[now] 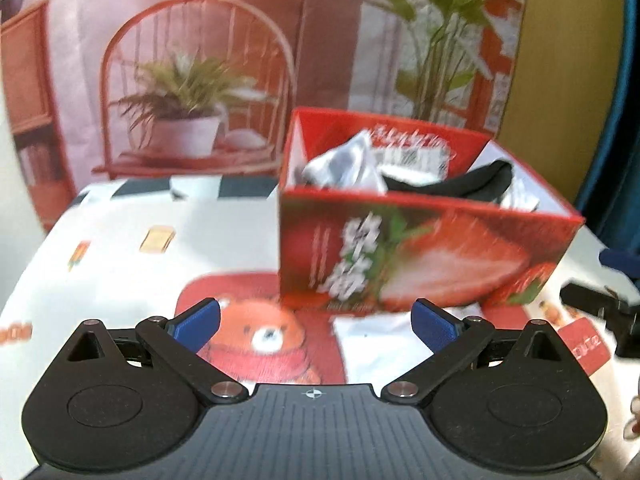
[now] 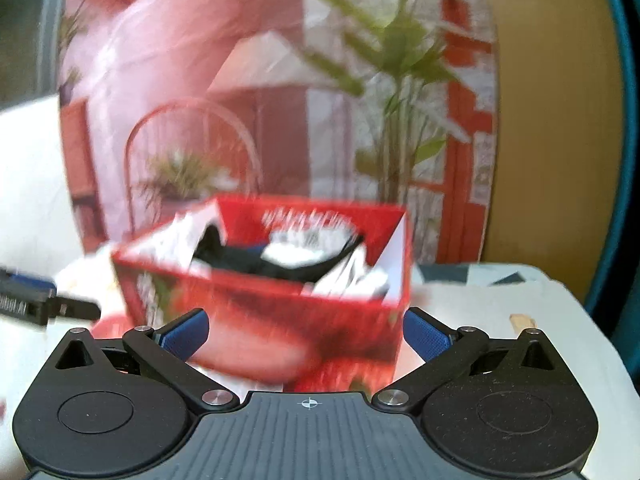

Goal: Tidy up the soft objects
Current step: 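Move both grippers down to the clear bag of green cable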

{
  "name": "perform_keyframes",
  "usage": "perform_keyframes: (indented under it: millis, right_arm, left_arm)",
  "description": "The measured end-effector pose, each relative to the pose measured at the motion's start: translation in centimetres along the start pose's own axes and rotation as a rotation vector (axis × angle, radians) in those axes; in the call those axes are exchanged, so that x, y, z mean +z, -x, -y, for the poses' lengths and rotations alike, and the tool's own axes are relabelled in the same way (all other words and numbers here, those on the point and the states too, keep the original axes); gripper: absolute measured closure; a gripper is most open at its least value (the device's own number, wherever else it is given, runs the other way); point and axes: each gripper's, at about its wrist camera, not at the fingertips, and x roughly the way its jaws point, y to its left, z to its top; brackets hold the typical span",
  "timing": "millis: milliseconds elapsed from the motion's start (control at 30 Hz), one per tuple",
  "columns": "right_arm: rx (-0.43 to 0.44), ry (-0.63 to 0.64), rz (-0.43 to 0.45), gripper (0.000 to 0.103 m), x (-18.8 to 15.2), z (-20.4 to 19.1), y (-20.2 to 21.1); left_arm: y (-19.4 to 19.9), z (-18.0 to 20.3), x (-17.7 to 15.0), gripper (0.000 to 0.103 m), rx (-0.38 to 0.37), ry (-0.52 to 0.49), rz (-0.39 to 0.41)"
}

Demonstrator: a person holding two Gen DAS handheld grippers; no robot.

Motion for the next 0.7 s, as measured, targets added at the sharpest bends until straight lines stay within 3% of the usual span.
perform_keyframes:
  millis: [300, 700]
  right_arm:
    - [0.07, 0.124, -0.202, 0.0, -4.8, -3.8, -3.1]
    - [0.066, 0.222, -0.307, 0.001, -6.4, -5.7, -5.3]
  left_arm:
    - [0.1, -1.2, -3.4, 0.001, 0.05, 0.099, -0.02]
    - [-0.5, -1.6, -4.8, 0.002, 0.073, 0.124, -0.048]
